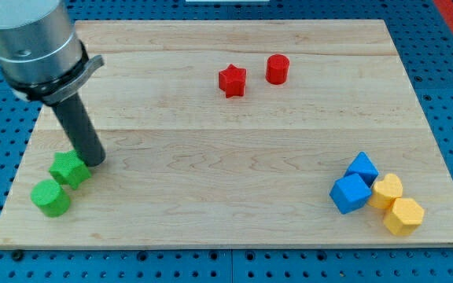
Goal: Push the red star right to the green star
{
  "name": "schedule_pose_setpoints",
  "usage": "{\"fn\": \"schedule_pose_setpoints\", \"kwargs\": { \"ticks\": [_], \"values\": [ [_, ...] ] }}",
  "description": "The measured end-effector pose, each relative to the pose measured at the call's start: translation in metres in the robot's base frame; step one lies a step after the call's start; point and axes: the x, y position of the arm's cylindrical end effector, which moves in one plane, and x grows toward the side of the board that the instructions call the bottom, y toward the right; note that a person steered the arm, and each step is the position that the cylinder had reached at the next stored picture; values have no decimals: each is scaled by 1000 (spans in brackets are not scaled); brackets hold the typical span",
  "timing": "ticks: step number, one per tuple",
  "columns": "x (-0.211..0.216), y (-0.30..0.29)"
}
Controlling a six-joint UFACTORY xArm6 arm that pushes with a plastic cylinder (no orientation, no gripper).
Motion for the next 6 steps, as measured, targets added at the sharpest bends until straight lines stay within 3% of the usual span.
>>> {"fn": "schedule_pose_setpoints", "kwargs": {
  "ticks": [1,2,5,6],
  "values": [
    [33,0],
    [-3,49],
    [-136,310],
    [-191,324]
  ]
}}
